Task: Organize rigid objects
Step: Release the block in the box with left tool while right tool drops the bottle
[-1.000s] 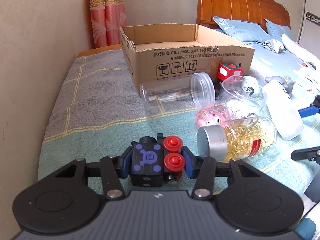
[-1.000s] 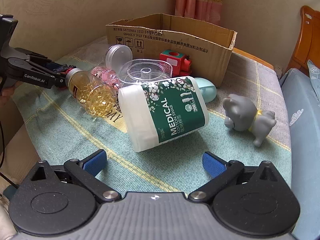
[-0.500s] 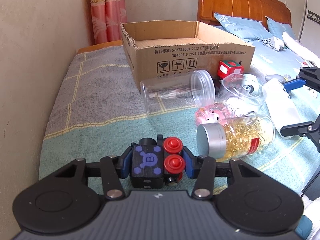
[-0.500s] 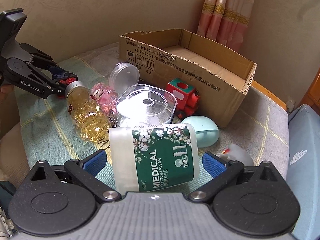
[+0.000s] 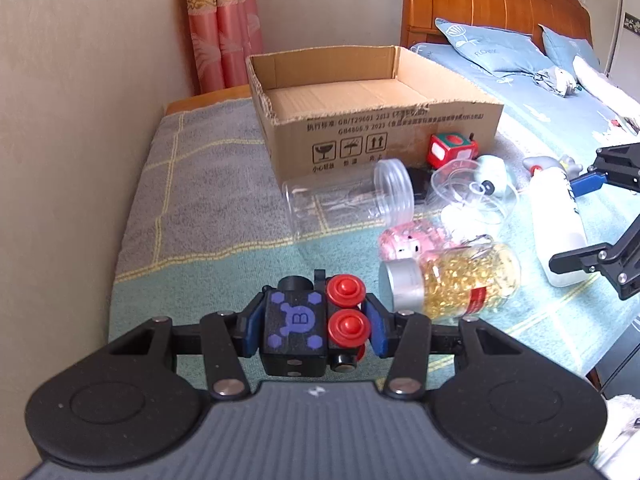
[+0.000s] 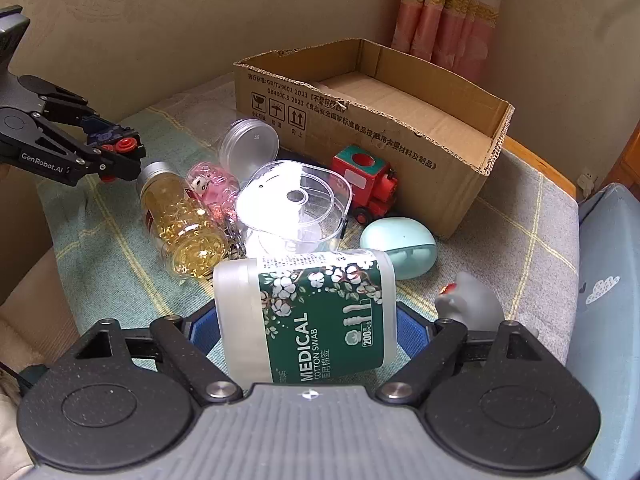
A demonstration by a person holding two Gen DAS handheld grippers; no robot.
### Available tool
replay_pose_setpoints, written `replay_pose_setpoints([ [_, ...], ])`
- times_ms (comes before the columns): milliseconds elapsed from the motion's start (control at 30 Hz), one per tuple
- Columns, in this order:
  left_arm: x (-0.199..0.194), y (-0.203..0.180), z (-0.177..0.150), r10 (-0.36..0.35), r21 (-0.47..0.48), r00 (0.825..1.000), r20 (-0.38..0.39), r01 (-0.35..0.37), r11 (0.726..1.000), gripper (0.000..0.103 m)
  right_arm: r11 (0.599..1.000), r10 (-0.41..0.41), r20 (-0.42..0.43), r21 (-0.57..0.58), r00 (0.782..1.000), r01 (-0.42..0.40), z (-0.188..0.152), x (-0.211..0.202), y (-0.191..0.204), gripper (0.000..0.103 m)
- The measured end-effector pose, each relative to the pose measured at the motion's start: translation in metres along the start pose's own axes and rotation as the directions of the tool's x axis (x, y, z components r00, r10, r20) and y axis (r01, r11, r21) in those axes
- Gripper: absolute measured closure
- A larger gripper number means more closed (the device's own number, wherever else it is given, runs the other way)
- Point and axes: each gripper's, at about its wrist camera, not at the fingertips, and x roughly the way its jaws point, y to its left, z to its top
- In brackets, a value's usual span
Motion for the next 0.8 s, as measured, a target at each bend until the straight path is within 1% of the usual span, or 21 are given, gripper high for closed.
replay_pose_setpoints([
  [100, -0.012, -0.006, 0.011, -0.004, 0.014, 1.000, 0.015, 0.004, 1.000, 0.054, 1.000, 0.005, 0.012, 0.015, 1.000, -0.005, 0.006, -0.011, -0.003, 0.014],
  [200, -0.021, -0.012, 0.027, -0.016, 0.038, 0.999, 0.052, 0.014, 0.999, 0.054, 1.000, 0.000, 0.032, 0.009, 0.999, -0.001, 0.016, -0.024, -0.005, 0.014],
  [333, -0.028, -0.019, 0.057, -0.026, 0.081, 0.994, 0.110, 0.017, 0.997, 0.054, 1.000, -0.017, 0.077, -0.010, 0.997, 0.018, 0.034, -0.041, -0.008, 0.014],
  [433, -0.025, -0.024, 0.086, -0.035, 0.107, 0.988, 0.151, 0.018, 0.994, 0.054, 0.999, -0.036, 0.112, -0.008, 0.993, 0.037, 0.052, -0.050, -0.016, 0.014],
  [533, -0.014, -0.026, 0.118, -0.038, 0.129, 0.983, 0.181, 0.015, 0.992, 0.054, 0.998, -0.063, 0.137, -0.008, 0.988, 0.065, 0.071, -0.054, -0.025, 0.014],
  [633, 0.004, -0.024, 0.152, -0.039, 0.134, 0.983, 0.180, 0.015, 0.991, 0.054, 0.996, -0.087, 0.153, 0.003, 0.984, 0.088, 0.089, -0.055, -0.036, 0.014],
  [733, 0.028, -0.019, 0.181, -0.015, 0.138, 0.985, 0.174, -0.009, 0.990, 0.054, 0.994, -0.108, 0.161, 0.015, 0.981, 0.107, 0.104, -0.053, -0.047, 0.014],
  [800, 0.046, -0.014, 0.199, 0.005, 0.124, 0.987, 0.162, -0.025, 0.992, 0.054, 0.993, -0.115, 0.153, 0.030, 0.981, 0.112, 0.114, -0.049, -0.055, 0.014],
])
